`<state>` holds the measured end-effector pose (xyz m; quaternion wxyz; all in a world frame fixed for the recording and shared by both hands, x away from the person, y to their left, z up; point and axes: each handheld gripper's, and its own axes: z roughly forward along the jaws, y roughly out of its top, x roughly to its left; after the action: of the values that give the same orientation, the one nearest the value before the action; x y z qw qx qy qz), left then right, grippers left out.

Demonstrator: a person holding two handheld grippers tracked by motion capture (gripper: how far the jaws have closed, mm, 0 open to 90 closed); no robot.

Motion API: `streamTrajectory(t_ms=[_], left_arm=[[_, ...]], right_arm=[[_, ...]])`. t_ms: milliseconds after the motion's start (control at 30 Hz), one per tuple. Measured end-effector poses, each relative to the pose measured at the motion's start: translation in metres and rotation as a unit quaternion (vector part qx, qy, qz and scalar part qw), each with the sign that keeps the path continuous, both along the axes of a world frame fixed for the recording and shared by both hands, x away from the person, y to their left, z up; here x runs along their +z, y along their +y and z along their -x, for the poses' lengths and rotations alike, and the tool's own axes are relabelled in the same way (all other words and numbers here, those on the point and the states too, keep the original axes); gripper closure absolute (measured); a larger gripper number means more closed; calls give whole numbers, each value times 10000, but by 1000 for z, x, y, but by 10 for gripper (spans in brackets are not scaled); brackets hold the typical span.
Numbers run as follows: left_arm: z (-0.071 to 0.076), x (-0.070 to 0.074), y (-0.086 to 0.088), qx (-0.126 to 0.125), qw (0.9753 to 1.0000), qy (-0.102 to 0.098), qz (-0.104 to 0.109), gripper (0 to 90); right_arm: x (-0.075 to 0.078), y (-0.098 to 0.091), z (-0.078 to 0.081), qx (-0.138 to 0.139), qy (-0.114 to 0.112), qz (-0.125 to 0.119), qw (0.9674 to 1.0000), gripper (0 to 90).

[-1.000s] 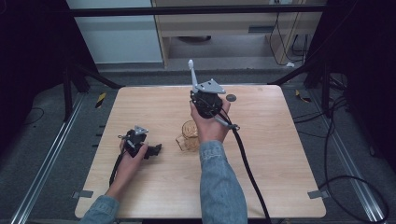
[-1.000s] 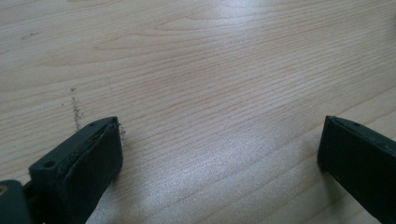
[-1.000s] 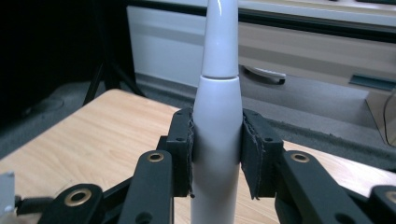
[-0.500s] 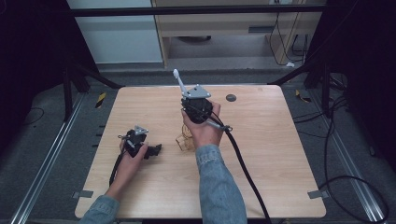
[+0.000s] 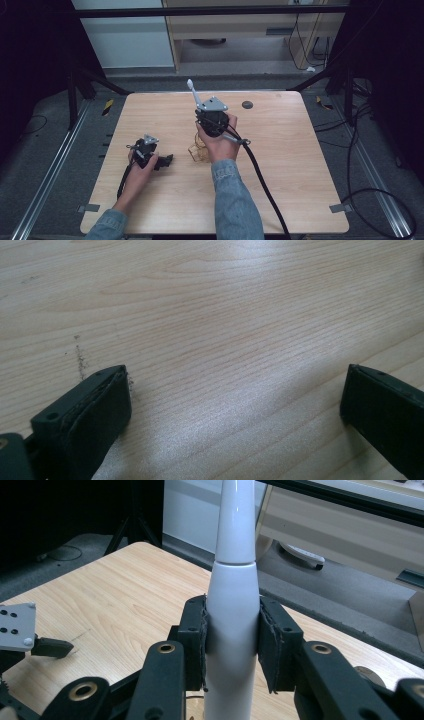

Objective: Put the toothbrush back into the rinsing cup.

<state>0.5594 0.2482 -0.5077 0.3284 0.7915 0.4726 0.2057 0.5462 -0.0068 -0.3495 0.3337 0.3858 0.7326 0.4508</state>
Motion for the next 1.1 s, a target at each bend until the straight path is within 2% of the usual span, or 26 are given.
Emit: streamTrajectory(t_ms=[133,367,800,900,1100], left_arm=[[0,0,0,-2,10000,0,1,0],[0,0,0,-4,10000,-1,-3,0],[0,0,0,-2,10000,2,9,0],[0,0,0,-27,10000,9,-23,0],[0,0,0,-22,10000,14,-16,0]], right_arm=[[-4,1,0,22,25,-71,10000,668],[-15,6,-5,41,162,31,9999,668],[-34,8,-11,18,347,-31,9994,668],[-45,5,-10,-25,449,-63,9990,668],[-57,2,-8,-46,536,-71,9985,668]])
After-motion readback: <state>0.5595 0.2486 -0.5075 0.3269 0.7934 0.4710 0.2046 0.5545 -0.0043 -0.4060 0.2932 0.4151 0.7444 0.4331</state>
